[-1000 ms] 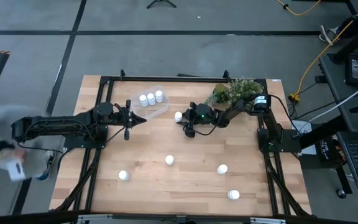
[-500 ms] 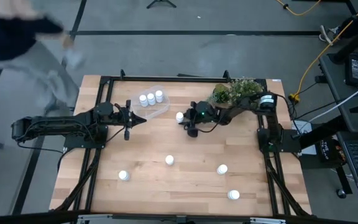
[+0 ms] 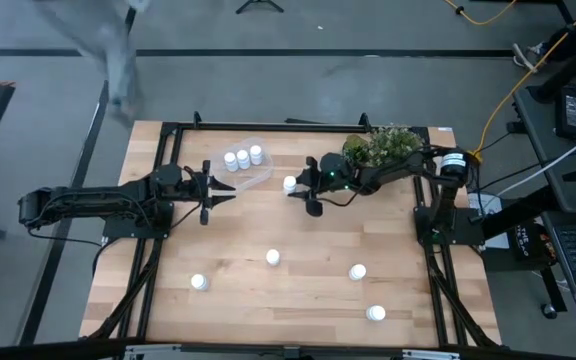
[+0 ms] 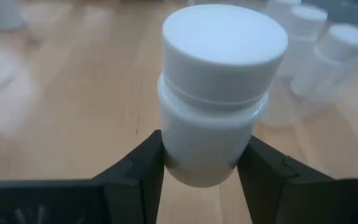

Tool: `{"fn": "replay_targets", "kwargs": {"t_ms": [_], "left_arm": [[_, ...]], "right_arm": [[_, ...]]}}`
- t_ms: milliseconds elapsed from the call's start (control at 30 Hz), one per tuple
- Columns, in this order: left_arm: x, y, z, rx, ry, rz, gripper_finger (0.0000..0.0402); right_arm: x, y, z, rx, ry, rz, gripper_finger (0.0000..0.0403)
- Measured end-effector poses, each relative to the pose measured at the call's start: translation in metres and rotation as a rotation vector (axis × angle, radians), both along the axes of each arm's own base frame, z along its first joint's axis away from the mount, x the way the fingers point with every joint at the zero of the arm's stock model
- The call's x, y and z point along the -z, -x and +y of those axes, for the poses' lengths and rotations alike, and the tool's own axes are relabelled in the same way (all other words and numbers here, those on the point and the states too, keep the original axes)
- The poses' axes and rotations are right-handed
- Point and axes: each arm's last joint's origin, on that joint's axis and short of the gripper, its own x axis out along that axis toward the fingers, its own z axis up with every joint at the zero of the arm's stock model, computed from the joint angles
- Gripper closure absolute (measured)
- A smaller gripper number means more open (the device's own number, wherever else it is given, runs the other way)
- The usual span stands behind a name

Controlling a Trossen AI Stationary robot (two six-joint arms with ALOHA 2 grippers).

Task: Pick and place pill bottles into a basket
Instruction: Put the white medicine bottle into the transparent bin

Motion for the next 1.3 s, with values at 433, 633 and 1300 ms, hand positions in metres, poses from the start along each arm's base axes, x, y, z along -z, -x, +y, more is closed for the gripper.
{"fn": "replay_targets", "kwargs": {"t_ms": [433,633,1300], "left_arm": [[-0.003,0.000,0.001,-0.030,-0.015,-0.030,0.0181],[-0.011,-0.002,0.001,-0.025,0.020,-0.119,0.0177],[-0.018,-0.046,0.009,-0.136,0.133,-0.071,0.0182]], "right_arm": [[-0.031,0.008,0.003,-0.023,0.031,-0.021,0.0241],[-0.036,0.009,0.004,-0.036,0.042,-0.029,0.0241],[-0.074,-0.020,0.002,-0.057,0.044,-0.007,0.0241]]}}
